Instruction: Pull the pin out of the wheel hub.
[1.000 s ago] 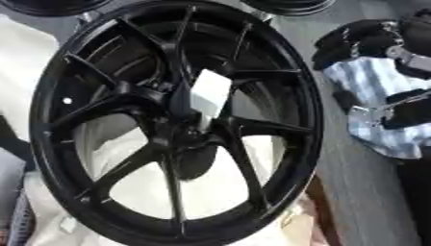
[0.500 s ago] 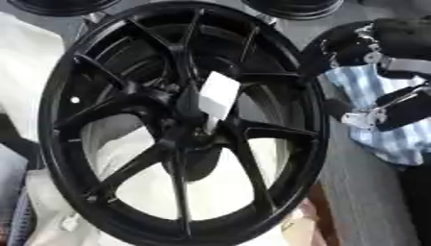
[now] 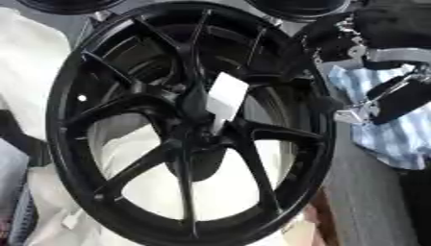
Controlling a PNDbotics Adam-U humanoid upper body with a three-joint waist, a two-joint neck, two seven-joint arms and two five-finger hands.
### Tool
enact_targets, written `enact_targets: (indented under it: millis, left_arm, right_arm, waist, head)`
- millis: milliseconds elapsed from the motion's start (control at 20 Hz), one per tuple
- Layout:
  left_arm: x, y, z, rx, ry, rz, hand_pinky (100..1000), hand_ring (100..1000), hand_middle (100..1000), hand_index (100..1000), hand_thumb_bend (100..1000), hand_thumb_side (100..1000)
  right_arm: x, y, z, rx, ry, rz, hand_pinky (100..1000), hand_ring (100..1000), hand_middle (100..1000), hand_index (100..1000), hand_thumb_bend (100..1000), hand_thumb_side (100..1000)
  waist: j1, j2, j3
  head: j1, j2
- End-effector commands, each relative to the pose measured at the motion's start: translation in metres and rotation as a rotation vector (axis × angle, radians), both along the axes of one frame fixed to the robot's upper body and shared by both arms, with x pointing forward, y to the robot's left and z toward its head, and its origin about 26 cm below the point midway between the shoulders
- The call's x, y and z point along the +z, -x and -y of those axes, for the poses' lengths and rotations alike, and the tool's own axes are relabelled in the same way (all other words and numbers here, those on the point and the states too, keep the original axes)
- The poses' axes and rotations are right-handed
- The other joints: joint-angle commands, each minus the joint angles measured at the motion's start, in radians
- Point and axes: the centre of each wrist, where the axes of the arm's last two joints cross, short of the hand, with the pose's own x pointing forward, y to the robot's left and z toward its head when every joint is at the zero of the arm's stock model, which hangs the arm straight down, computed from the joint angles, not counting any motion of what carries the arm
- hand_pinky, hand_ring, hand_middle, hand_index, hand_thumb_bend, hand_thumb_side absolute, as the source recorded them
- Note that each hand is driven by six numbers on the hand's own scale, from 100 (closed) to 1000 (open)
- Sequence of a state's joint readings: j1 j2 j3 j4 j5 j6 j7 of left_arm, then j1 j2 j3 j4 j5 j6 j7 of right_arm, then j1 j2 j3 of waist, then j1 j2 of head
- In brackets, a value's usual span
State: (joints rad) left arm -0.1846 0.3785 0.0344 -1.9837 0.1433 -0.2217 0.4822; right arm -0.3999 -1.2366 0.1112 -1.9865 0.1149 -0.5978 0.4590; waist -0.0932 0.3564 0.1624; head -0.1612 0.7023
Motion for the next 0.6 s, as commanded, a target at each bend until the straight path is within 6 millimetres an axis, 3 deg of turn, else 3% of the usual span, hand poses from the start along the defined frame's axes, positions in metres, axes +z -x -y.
enact_targets:
  millis: [50, 600]
  left_arm:
    - [0.009, 0.002, -0.002, -0.007, -0.029, 0.023, 823, 681, 622, 801, 104, 754]
    - [0.010, 0.001, 0.000, -0.009, -0.035, 0.027, 824, 678, 620, 801, 100, 768]
  right_arm:
    - [0.012, 0.004, -0.004, 0.026, 0.038, 0.027, 923, 919, 810, 871, 100, 285]
    - [0.018, 0.001, -0.015, 0.062, 0.060, 0.082, 935, 937, 833, 900, 100, 337]
  waist:
    - [-0.002, -0.010, 0.006]
    - [-0.027, 0.020, 0.044]
  head:
    - [-0.006, -0.004]
    - [-0.028, 0.000]
